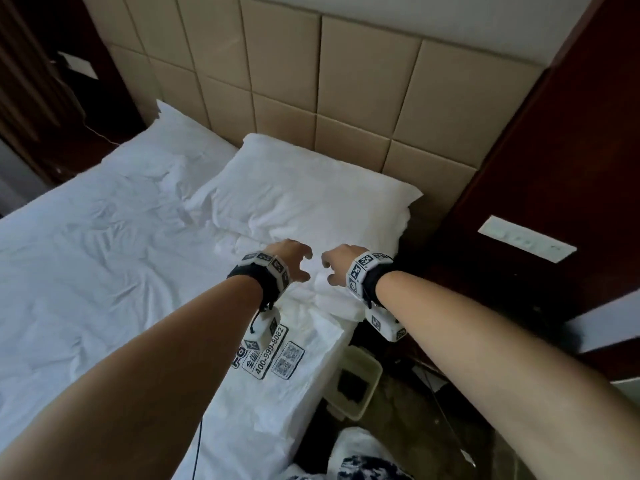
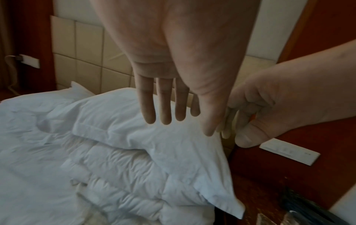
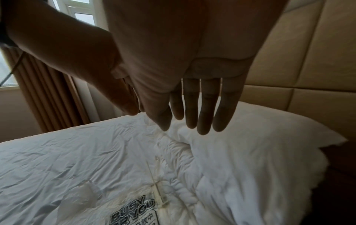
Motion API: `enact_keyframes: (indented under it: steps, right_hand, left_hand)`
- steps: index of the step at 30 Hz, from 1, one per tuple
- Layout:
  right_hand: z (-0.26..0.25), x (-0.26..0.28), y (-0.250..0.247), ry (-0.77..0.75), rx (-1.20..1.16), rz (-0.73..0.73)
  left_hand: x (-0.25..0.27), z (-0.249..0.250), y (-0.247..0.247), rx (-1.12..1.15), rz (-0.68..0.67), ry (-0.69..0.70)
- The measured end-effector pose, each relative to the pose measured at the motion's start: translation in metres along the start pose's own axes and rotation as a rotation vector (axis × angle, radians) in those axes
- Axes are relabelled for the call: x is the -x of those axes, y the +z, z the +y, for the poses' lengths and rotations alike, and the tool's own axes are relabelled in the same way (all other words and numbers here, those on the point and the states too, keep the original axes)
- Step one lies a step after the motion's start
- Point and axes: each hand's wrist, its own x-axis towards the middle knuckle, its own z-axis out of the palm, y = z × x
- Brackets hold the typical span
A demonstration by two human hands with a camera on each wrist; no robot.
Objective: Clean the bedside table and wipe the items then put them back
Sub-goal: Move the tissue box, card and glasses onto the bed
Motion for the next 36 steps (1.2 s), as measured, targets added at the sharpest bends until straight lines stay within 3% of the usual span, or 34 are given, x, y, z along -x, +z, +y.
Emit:
enact_keyframes:
  steps: [7, 12, 20, 27, 36]
  right_hand:
    - [0.095, 0.067, 0.020, 0.153, -0.080, 0.035]
    - [0.189, 0.121, 0.052, 0.240, -0.150, 0.018]
    - [0.340, 0.201, 0.117, 0.370, -0.200, -0.078]
    - [0.417, 0.226, 0.154, 0.440, -0.311, -0.103]
    - [0.484, 0.186, 0.214, 0.535, -0.433, -0.151]
  left_hand:
    - [-0.027, 0.118, -0.006, -0.099, -0.037, 0.153]
    - [-0.057, 0.218, 0.010, -0.149, -0.075, 0.262]
    - [-0.102, 0.358, 0.047, -0.159, -0.160, 0.311]
    - [-0.147, 0.424, 0.072, -0.161, -0.253, 0.316]
    - [-0.237, 0.467, 0.127, -0.198, -0.335, 0.375]
